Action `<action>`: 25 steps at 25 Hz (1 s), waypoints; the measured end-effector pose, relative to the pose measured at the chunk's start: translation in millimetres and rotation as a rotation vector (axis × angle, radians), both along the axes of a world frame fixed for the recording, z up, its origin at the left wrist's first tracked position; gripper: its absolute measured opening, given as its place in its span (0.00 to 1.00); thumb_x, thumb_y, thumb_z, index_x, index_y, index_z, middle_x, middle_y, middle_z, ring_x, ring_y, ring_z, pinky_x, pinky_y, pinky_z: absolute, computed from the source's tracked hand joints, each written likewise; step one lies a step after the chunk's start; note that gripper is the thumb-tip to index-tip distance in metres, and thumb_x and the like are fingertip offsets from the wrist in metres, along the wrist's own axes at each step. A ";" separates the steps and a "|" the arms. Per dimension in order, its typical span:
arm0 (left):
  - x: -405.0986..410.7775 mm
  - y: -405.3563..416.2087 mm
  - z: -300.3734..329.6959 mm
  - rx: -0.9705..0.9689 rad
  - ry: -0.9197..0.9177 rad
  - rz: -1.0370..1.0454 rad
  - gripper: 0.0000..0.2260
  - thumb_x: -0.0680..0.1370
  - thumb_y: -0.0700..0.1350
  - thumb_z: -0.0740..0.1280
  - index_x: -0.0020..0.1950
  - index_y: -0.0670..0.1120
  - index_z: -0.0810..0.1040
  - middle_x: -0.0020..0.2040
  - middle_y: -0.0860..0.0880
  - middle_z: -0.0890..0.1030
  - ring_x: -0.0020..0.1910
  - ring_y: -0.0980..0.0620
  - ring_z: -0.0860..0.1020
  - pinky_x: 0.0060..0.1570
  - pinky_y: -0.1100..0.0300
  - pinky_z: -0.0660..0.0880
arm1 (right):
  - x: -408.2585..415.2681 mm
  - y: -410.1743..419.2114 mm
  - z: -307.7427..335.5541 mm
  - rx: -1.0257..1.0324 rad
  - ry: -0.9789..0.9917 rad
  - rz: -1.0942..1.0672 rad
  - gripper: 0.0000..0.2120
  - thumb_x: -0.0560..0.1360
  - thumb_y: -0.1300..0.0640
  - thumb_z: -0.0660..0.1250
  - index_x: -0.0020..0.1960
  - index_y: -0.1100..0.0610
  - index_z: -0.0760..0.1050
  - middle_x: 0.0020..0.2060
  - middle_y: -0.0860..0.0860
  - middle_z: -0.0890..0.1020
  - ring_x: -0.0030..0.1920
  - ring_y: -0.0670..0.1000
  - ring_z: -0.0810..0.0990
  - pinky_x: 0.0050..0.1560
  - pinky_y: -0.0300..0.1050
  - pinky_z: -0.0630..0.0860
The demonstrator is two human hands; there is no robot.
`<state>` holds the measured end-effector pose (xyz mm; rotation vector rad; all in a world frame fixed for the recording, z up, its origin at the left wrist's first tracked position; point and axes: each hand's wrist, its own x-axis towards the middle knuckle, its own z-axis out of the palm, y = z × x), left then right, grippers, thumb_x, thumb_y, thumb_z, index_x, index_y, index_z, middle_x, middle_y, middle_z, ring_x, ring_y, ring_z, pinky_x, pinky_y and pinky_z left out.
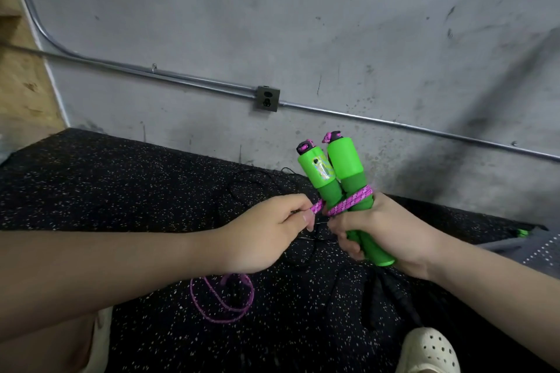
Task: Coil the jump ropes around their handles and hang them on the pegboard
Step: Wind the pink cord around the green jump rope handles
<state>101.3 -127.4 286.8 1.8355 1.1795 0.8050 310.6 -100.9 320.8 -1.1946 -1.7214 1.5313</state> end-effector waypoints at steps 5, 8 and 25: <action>12.7 -7.8 13.7 0.010 0.105 -0.007 0.12 0.86 0.49 0.60 0.51 0.42 0.77 0.33 0.51 0.71 0.31 0.53 0.67 0.35 0.54 0.66 | -5.8 -0.5 -13.2 0.182 -0.191 -0.080 0.08 0.64 0.59 0.68 0.33 0.63 0.73 0.26 0.60 0.71 0.27 0.52 0.67 0.28 0.45 0.64; 15.0 -10.0 21.5 0.041 0.133 -0.033 0.25 0.80 0.66 0.62 0.54 0.44 0.80 0.42 0.48 0.81 0.41 0.49 0.78 0.50 0.52 0.77 | -9.1 2.0 -19.6 0.497 -0.302 -0.047 0.07 0.66 0.56 0.65 0.38 0.61 0.74 0.29 0.55 0.78 0.31 0.53 0.72 0.32 0.53 0.73; 3.3 -11.3 42.5 0.029 -0.305 0.011 0.10 0.84 0.42 0.62 0.58 0.38 0.79 0.19 0.62 0.72 0.21 0.69 0.72 0.25 0.78 0.65 | -21.5 -14.7 1.3 0.074 0.170 -0.005 0.13 0.71 0.65 0.77 0.51 0.62 0.76 0.36 0.60 0.81 0.32 0.57 0.80 0.34 0.48 0.79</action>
